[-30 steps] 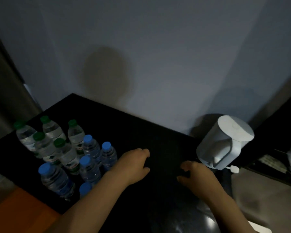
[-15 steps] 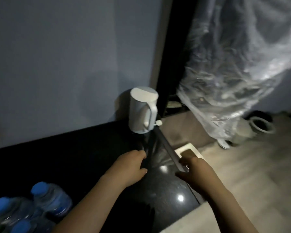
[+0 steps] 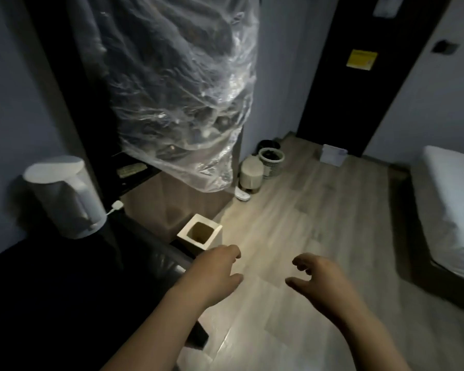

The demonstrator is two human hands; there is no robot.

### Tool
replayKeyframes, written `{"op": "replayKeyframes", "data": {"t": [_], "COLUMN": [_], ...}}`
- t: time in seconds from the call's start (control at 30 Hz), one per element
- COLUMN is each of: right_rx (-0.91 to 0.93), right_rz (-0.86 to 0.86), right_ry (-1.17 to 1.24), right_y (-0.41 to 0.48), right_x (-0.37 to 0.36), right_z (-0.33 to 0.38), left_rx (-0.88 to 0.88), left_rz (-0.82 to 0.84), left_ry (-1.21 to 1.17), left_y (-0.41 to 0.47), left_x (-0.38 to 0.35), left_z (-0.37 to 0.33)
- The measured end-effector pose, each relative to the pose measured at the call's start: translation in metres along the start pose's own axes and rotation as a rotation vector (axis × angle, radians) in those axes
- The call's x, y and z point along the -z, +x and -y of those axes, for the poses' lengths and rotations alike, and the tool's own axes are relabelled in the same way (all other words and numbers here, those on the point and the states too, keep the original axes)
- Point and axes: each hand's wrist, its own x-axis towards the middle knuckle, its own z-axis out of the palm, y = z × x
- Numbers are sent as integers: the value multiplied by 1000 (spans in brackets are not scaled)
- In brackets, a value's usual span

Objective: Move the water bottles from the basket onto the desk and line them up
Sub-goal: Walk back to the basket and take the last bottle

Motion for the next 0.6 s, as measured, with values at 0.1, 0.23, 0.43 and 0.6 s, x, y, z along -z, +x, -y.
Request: {"op": "replayKeyframes", "data": {"t": [0.1, 0.23, 0.43, 0.6], "right_rx": [-57, -134, -207, -263], "right_rz": [-49, -100, -150, -172], "right_ry": [22, 48, 83, 100], "right_y": [-16, -32, -41, -27], "right_x": [27, 59, 90, 109], "right_z": [-56, -120, -181, -216], "left_rx": [-62, -142, -248, -308], "left_rz": [37, 33, 56, 113], "left_ry": [-40, -53, 5, 37], "left_y": [17, 38, 70, 110], "left_x": [-34, -65, -89, -107], "left_z": [-58, -125, -185, -219]}}
